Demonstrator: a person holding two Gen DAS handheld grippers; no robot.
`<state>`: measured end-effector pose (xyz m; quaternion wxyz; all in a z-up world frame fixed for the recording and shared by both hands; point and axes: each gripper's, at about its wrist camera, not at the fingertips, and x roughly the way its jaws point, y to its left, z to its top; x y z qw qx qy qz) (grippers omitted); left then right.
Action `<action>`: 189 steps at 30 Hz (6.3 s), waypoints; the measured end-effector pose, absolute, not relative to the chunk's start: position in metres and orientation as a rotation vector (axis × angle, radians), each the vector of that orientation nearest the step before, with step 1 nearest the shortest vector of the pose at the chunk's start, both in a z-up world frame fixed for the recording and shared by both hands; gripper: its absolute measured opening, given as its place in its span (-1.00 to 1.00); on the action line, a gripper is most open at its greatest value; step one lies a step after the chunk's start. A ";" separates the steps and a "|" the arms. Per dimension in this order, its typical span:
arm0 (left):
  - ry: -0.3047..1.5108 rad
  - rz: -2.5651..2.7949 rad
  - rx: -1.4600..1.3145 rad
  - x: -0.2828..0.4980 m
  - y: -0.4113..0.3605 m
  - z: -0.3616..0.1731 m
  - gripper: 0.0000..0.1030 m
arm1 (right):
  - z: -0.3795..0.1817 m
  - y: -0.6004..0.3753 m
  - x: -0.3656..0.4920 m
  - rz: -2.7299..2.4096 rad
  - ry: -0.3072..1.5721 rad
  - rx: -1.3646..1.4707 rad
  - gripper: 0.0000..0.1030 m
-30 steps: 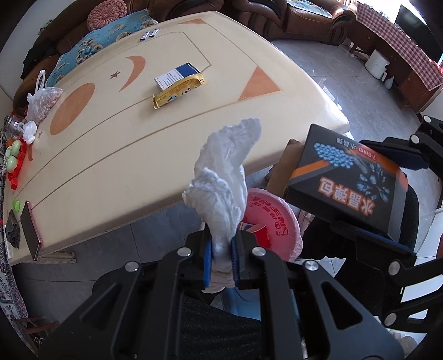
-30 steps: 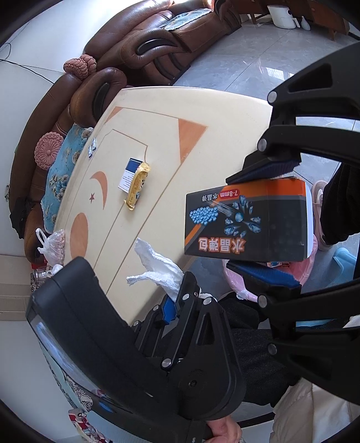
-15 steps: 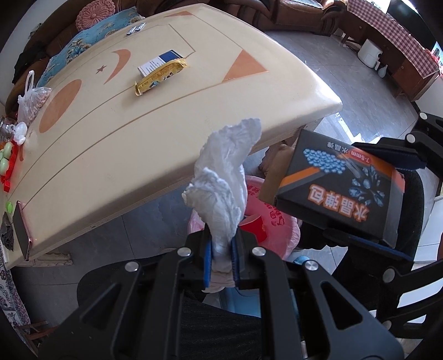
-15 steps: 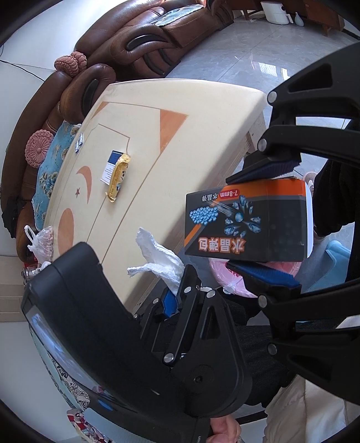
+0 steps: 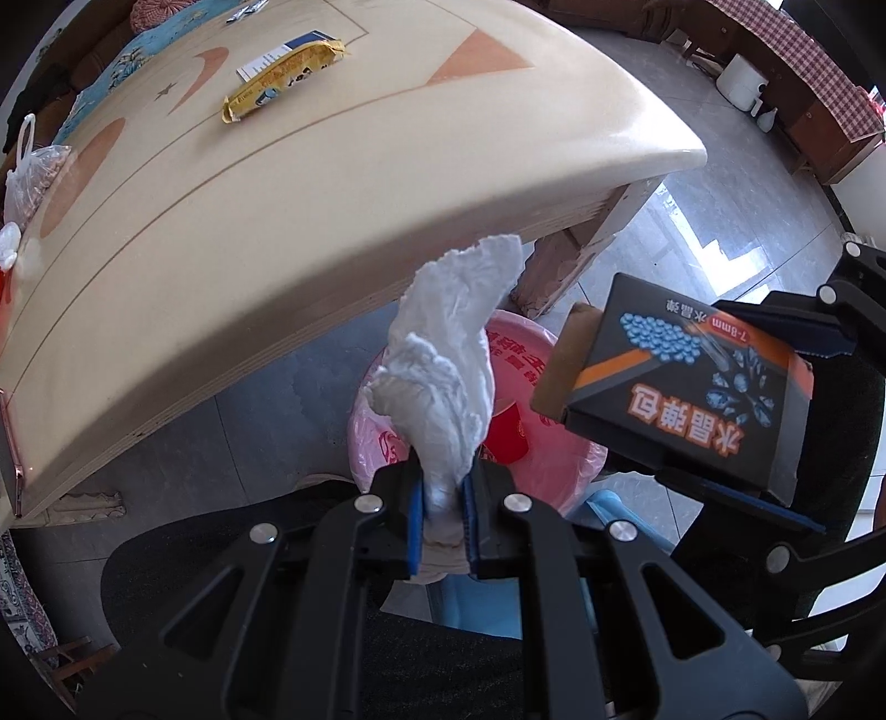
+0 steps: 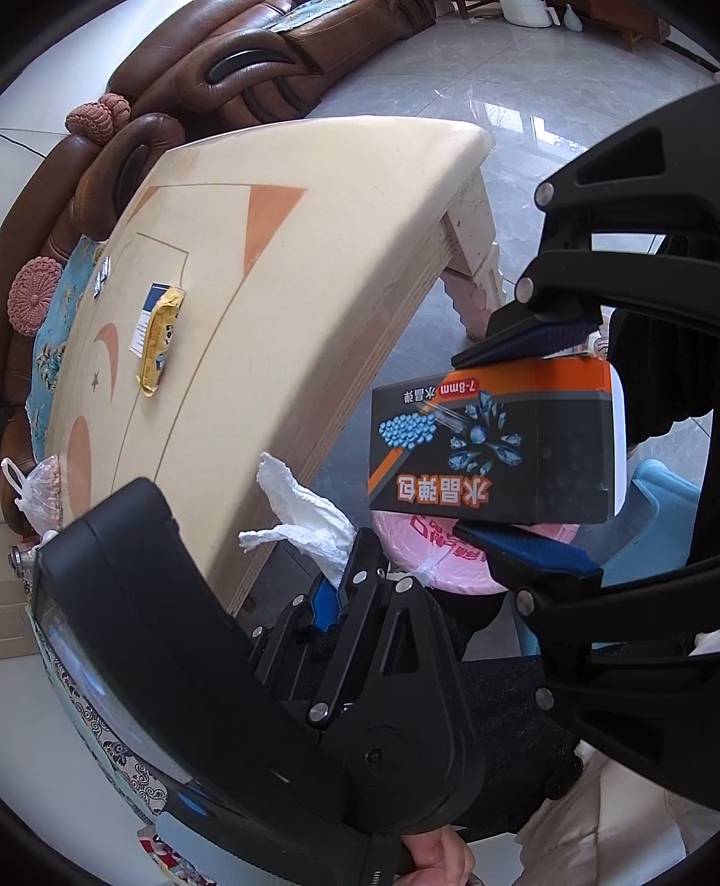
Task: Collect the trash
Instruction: 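Carry the plastic bag with the left tool while the right tool carries the black box to the bin, then open both tools over the bin to drop the bag and black box, then raise both tools from the bin and move them over the table, then close the left tool on the yellow snack wrapper while the right tool grasps the blue-white card box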
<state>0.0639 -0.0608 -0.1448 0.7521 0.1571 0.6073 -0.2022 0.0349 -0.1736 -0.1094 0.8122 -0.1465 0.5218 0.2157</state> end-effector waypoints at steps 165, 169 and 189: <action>1.324 -1.042 0.646 0.339 -0.066 -0.135 0.55 | -0.160 -0.125 0.404 1.040 1.158 -0.613 0.58; 1.308 -1.016 0.641 0.337 -0.067 -0.134 0.47 | -0.160 -0.125 0.397 1.007 1.135 -0.604 0.52; 1.308 -0.884 0.580 0.319 -0.068 -0.132 -0.35 | -0.159 -0.131 0.373 0.666 1.151 -0.443 0.44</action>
